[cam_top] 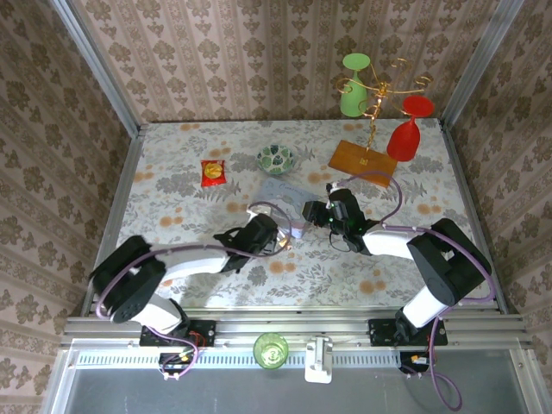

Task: Unlock the padlock with the key

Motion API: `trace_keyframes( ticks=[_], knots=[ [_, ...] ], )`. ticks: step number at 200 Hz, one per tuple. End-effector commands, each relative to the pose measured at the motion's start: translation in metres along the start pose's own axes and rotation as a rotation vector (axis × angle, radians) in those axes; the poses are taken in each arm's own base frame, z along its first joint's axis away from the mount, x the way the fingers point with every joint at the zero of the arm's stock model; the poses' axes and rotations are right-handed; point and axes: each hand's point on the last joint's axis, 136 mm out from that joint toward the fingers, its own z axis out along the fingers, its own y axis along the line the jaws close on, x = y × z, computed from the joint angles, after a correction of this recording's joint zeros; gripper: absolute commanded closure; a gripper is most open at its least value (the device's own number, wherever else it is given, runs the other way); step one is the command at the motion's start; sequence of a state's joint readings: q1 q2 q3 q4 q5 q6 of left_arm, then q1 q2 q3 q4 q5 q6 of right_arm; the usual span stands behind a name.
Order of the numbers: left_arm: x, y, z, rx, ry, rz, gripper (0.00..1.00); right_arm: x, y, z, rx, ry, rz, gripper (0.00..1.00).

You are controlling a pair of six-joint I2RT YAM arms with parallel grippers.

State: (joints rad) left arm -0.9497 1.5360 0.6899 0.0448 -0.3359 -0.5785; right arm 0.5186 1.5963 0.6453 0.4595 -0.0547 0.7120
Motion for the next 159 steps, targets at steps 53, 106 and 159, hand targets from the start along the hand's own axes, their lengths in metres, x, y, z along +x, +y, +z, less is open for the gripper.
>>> trace_keyframes(
  ticks=[53, 106, 159],
  knots=[
    [0.019, 0.018, 0.03, -0.213, 0.135, 0.093, 0.9, 0.05, -0.045, -0.005, 0.141, 0.184, -0.024, 0.57],
    [0.018, 0.068, -0.004, -0.302, 0.121, 0.057, 0.94, 0.048, -0.051, -0.002, 0.167, 0.183, -0.037, 0.57],
    [-0.021, -0.012, -0.033, 0.018, -0.072, -0.076, 0.04, 0.027, -0.047, -0.002, 0.203, 0.164, -0.097, 0.53]
  ],
)
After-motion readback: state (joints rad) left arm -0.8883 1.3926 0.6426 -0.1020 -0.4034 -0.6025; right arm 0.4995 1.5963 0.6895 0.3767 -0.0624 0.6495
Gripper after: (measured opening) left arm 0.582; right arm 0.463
